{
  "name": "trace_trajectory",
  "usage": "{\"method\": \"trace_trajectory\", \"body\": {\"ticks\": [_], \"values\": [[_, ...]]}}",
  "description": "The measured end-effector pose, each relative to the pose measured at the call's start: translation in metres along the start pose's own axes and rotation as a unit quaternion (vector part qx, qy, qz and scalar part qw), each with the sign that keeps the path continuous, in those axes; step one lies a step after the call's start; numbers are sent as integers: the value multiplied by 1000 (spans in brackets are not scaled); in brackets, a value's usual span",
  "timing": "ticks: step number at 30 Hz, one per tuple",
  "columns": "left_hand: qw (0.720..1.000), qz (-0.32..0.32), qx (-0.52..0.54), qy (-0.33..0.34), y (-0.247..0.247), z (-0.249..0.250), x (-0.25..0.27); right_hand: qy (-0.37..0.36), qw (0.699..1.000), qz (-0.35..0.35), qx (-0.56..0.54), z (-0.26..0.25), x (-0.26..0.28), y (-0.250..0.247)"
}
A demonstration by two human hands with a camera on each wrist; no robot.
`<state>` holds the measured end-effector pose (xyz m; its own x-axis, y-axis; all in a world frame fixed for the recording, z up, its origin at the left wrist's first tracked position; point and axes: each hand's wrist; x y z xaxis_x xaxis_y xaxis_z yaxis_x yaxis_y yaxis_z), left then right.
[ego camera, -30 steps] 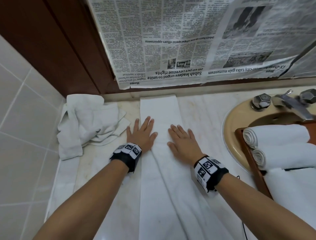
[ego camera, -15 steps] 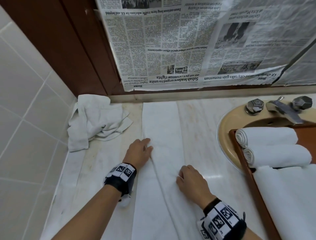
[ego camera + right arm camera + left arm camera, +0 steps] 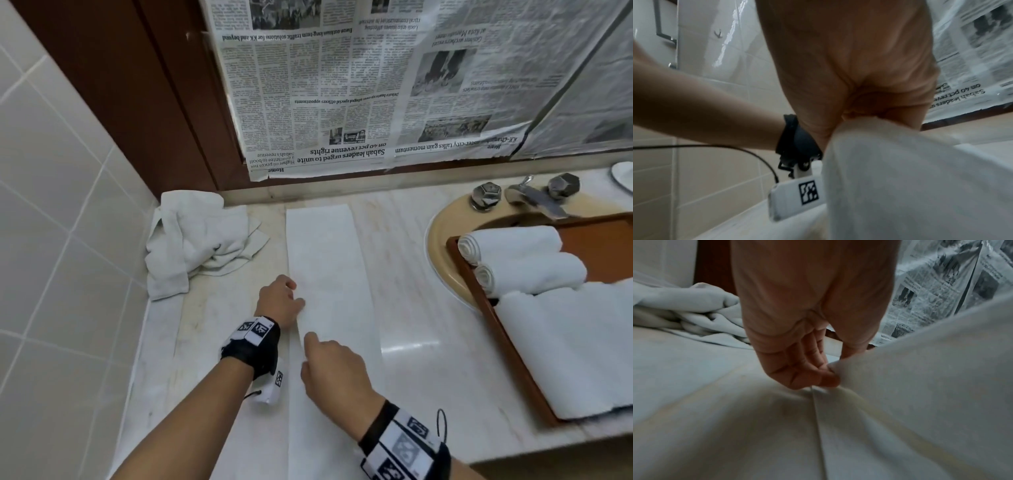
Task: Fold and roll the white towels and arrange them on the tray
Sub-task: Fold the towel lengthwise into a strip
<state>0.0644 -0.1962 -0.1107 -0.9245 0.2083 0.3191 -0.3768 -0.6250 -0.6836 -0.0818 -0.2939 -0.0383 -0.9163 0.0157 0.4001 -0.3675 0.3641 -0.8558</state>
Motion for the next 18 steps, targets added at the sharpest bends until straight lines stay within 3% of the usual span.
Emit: {"method": "trace_trajectory", "body": {"ticks": [5, 10, 14, 16, 18], "values": [[998, -6, 7, 55, 0, -14, 9, 43, 996, -79, 11, -11, 23, 44], [998, 16, 25, 61, 5, -20, 9, 47, 986, -157, 43, -3, 55, 77], [997, 17, 13, 70, 7, -22, 7, 52, 967, -249, -5, 1, 71, 81], [997, 17, 1, 77, 8, -27, 6, 28, 971, -227, -70, 13, 67, 65], [995, 20, -24, 90, 7, -33, 6, 2, 980, -140, -143, 31, 51, 48]]}}
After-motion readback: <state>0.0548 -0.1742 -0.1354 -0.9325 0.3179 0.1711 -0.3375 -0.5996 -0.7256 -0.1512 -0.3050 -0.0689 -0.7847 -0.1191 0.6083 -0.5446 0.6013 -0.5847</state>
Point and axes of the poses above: each hand's wrist, its own x-axis away from the middle knuckle, its own y-axis out of the palm, z = x × y, and after that the axes turned 5 degrees about y, right-handed
